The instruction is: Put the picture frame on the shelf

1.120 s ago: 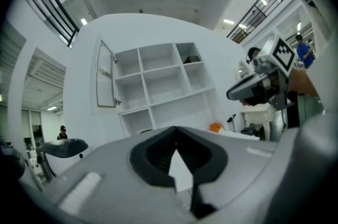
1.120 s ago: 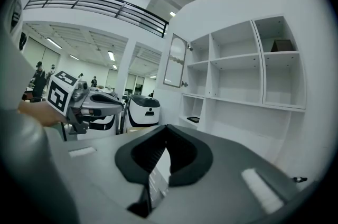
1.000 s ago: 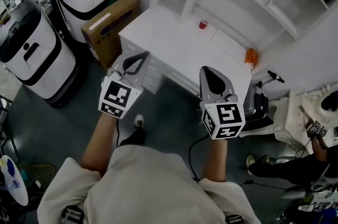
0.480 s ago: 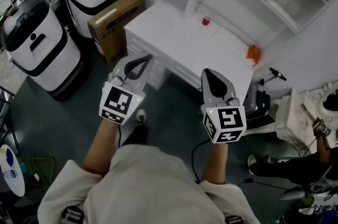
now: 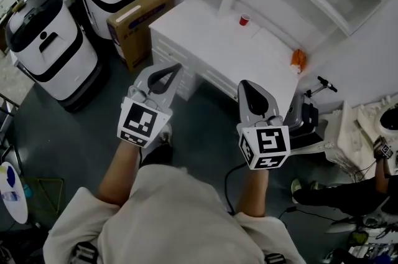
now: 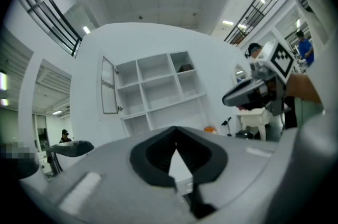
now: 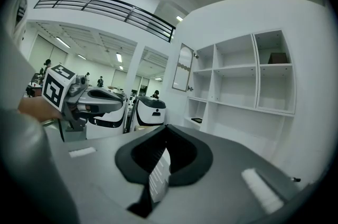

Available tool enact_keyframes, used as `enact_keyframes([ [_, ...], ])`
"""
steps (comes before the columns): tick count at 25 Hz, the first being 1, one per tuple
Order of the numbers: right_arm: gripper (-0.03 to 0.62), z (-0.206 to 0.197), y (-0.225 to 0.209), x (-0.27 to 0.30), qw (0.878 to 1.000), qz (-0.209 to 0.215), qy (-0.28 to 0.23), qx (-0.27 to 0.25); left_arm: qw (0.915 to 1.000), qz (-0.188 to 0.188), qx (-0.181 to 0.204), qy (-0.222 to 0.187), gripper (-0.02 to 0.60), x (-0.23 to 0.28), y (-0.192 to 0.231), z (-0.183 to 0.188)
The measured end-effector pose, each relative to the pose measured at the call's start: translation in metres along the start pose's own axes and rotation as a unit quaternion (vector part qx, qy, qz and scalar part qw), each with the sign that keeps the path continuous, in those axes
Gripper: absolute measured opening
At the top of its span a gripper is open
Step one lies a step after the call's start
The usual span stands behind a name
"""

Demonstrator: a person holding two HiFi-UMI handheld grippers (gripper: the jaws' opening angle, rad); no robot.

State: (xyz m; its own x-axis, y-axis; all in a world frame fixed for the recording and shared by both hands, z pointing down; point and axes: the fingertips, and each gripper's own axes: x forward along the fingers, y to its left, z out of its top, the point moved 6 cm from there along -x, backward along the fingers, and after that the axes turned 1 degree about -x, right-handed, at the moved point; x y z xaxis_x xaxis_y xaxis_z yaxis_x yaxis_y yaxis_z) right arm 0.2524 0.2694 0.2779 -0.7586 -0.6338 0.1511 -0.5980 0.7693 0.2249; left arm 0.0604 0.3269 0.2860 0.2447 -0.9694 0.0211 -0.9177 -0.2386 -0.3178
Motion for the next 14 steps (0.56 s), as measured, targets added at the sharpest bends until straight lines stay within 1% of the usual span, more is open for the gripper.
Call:
enact_keyframes([
  [8,0.006,-0.005,0.009,-0.013,1.000,0.000,0.011,0.003,1.0000,-0.005,0.001,0.005,0.002,-0.013,-0.010,0.004],
  [14,0.006,-0.006,0.018,-0.014,1.000,0.004,0.014,0.005,0.9999,-0.007,0.001,0.011,0.003,-0.019,-0.008,0.002],
])
